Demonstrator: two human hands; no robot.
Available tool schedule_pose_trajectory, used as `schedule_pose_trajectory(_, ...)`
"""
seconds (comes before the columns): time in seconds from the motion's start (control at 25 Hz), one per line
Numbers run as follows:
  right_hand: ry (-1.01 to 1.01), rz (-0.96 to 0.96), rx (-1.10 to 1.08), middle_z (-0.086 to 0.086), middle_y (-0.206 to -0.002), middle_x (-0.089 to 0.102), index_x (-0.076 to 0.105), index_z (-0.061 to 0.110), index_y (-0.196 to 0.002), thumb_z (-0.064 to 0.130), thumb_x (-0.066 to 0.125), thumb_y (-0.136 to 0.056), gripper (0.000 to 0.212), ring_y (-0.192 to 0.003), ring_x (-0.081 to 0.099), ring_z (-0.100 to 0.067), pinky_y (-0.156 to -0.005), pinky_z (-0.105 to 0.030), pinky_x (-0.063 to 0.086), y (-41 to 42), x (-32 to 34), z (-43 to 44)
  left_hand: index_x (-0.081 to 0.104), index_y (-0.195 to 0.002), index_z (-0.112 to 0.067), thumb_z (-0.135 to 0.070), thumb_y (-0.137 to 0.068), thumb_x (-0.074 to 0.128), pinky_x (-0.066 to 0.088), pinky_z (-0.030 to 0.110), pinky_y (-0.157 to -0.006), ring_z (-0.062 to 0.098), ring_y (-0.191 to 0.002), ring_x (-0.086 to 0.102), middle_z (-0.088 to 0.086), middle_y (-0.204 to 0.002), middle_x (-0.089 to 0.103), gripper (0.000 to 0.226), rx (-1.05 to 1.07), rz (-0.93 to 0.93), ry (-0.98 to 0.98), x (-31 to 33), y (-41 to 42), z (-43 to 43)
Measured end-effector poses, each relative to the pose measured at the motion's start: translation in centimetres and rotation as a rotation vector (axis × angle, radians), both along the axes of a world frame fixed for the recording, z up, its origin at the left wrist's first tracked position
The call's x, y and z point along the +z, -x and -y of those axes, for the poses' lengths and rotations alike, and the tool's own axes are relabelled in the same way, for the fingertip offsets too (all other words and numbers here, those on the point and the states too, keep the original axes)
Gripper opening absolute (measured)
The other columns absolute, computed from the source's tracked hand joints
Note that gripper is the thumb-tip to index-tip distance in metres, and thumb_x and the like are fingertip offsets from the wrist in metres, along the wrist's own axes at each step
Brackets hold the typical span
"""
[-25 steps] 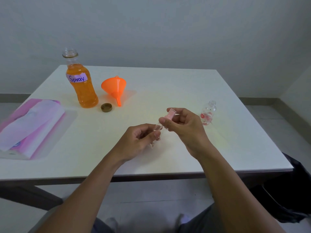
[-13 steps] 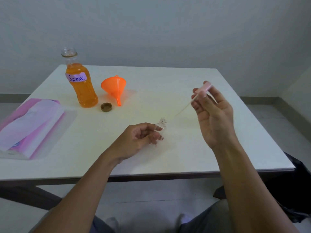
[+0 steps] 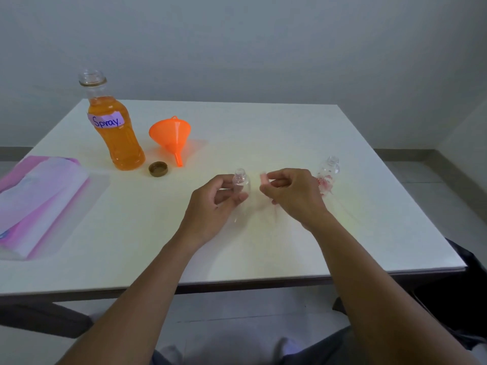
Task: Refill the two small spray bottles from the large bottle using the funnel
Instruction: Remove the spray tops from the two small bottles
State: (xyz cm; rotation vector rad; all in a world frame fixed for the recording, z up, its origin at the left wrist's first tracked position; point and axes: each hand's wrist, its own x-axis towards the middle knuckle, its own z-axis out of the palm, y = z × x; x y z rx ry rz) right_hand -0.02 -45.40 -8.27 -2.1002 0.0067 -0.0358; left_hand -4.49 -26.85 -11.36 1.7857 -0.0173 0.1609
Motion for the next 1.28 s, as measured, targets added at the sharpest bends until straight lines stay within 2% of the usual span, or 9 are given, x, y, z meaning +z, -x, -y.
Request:
schedule_pose_trajectory(0.08,0.011,-0.021,-0.010,0.007,-0.082,0.076,0.078,0.018,-0.101,0.038,0.080,-0.082,0.028,-0.071,0.074,-0.009,-0.079,-0.032,0.063,-1.1,-0.8,-0.1,0.068,-0.117,-0.023,-0.026,-0.087,0.075,0.051,0.020,-0.093,0.003,-0.101,0.069,-0.011,-0.108,0.074,0.031,-0.012,0.043,-0.079,-0.3,-0.4,0.1)
schedule_pose_trajectory(0.2,0.002,-0.045,-0.001,0.005,-0.084,0.076,0.078,0.017,-0.100,0.033,0.084,-0.078,0.028,-0.079,0.074,-0.010,-0.085,-0.034,0.062,-2.1,-1.4,0.1,0.067,-0.121,-0.021,-0.027,-0.087,0.075,0.050,0.013,-0.087,0.003,-0.095,0.067,-0.011,-0.109,0.073,0.035,-0.012,0.070,-0.139,-0.5,-1.0,0.1)
schedule_pose_trajectory(0.36,-0.003,-0.058,0.023,0.005,-0.091,0.075,0.078,0.018,-0.107,0.036,0.087,-0.075,0.038,-0.087,0.072,-0.006,-0.087,-0.027,0.059,-2.3,-1.5,0.5,0.063,-0.127,-0.022,-0.029,-0.082,0.079,0.051,0.014,-0.086,0.005,-0.093,0.065,-0.011,-0.109,0.071,0.048,-0.020,0.049,-0.152,-0.7,-1.6,-0.1)
schedule_pose_trajectory(0.48,-0.039,-0.058,0.020,0.002,-0.092,0.076,0.077,0.017,-0.106,0.039,0.086,-0.076,0.038,-0.087,0.073,-0.007,-0.082,-0.025,0.059,-2.0,-1.6,0.8,0.066,-0.121,-0.021,-0.028,-0.078,0.083,0.051,0.015,-0.086,0.007,-0.092,0.065,-0.011,-0.105,0.071,0.047,-0.029,0.070,-0.172,-0.8,-1.6,-0.3)
schedule_pose_trajectory(0.6,-0.033,-0.030,0.027,0.003,-0.089,0.077,0.079,0.016,-0.105,0.034,0.085,-0.079,0.032,-0.083,0.073,-0.004,-0.076,-0.015,0.057,-1.8,-1.8,0.9,0.069,-0.115,-0.020,-0.026,-0.078,0.084,0.051,0.015,-0.085,0.008,-0.090,0.065,-0.009,-0.101,0.072,0.040,-0.018,0.078,-0.175,-0.8,-1.5,-0.3)
schedule_pose_trajectory(0.84,-0.011,-0.024,0.048,0.007,-0.086,0.076,0.079,0.017,-0.107,0.028,0.088,-0.076,0.034,-0.078,0.071,0.001,-0.071,-0.006,0.052,-1.7,-1.9,0.9,0.067,-0.121,-0.020,-0.025,-0.075,0.086,0.050,0.012,-0.084,0.007,-0.091,0.066,-0.010,-0.102,0.072,0.051,-0.009,0.063,-0.165,-0.8,-1.4,-0.3)
schedule_pose_trajectory(1.12,-0.030,-0.040,0.071,0.007,-0.090,0.076,0.077,0.020,-0.111,0.038,0.088,-0.073,0.043,-0.086,0.072,0.000,-0.082,-0.016,0.056,-0.8,-1.6,1.2,0.066,-0.122,-0.021,-0.023,-0.073,0.088,0.053,0.017,-0.086,0.007,-0.092,0.067,-0.009,-0.102,0.072,0.054,0.001,0.057,-0.148,-0.9,-1.5,-0.5)
schedule_pose_trajectory(1.28,-0.066,-0.069,0.062,0.009,-0.091,0.077,0.077,0.025,-0.108,0.045,0.085,-0.073,0.041,-0.086,0.072,0.000,-0.082,-0.019,0.056,-0.4,-1.4,1.4,0.066,-0.119,-0.025,-0.020,-0.072,0.088,0.054,0.019,-0.087,0.007,-0.092,0.067,-0.009,-0.102,0.072,0.052,0.011,0.042,-0.133,-0.9,-1.4,-0.5)
